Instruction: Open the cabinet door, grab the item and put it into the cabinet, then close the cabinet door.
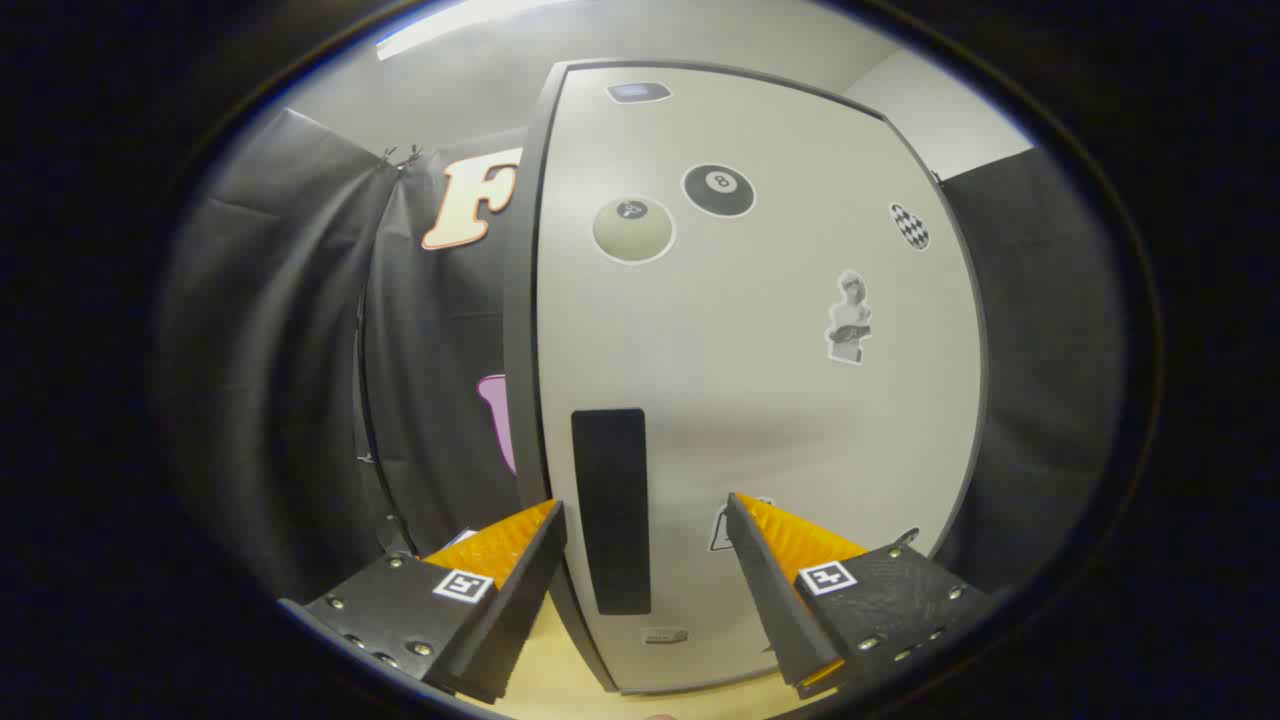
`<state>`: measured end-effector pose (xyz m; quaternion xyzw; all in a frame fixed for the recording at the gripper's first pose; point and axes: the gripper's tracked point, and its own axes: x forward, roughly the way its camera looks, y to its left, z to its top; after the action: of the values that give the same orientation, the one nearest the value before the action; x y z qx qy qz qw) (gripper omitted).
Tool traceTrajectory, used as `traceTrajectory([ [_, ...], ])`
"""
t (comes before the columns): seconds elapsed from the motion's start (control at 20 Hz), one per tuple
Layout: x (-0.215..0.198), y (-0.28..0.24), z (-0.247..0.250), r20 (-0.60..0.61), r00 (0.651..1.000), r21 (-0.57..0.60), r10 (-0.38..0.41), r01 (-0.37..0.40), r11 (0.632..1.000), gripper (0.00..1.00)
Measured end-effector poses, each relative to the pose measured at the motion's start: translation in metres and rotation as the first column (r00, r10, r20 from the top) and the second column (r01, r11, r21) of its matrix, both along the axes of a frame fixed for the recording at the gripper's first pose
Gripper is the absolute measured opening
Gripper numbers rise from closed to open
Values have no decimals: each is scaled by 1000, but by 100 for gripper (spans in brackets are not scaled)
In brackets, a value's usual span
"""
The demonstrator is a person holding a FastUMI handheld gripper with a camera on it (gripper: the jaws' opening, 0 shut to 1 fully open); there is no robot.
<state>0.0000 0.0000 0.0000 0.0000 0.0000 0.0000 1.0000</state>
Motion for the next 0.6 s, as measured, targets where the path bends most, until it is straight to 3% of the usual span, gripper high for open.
traceTrajectory([
  [0.25,13,2,-7,-26,1000,-1,-4,3,1000,96],
  [0.3,14,3,-8,-28,1000,-3,3,-3,1000,87],
  [0.6,13,5,-6,-17,1000,-18,25,-25,1000,76],
])
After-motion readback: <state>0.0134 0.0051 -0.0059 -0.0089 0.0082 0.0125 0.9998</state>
